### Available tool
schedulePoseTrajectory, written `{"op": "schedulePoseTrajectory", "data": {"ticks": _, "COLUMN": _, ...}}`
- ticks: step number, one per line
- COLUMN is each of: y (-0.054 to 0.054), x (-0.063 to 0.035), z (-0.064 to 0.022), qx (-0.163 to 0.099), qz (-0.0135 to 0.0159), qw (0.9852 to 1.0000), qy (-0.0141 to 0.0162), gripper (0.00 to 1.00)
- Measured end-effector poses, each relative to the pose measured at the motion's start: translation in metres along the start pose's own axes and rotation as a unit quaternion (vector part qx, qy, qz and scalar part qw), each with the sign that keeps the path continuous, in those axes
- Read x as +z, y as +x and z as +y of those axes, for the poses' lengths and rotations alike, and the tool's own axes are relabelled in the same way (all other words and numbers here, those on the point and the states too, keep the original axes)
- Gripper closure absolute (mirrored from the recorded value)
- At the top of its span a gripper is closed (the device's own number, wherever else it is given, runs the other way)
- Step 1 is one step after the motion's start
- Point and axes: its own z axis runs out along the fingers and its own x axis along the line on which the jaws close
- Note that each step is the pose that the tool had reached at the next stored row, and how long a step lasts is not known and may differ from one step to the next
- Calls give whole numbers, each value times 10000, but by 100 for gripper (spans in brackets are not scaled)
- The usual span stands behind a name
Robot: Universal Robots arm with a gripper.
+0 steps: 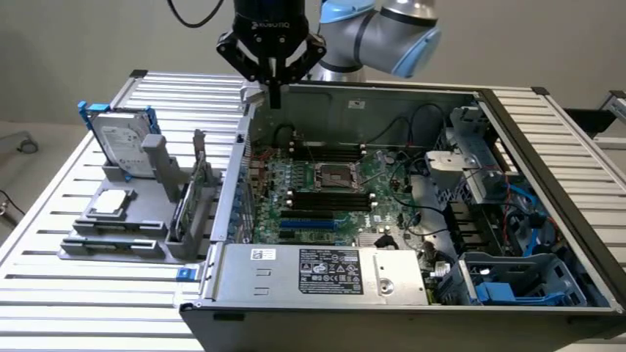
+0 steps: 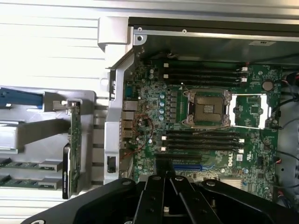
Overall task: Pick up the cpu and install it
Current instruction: 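Reach for the cpu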
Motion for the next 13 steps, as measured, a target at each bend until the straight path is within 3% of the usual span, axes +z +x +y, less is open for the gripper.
{"op": "schedulePoseTrajectory", "data": {"ticks": 13, "y": 589, "x": 20, "z": 76, "qx": -23, "qz": 127, "qw": 9999, "qy": -3, "gripper": 89}}
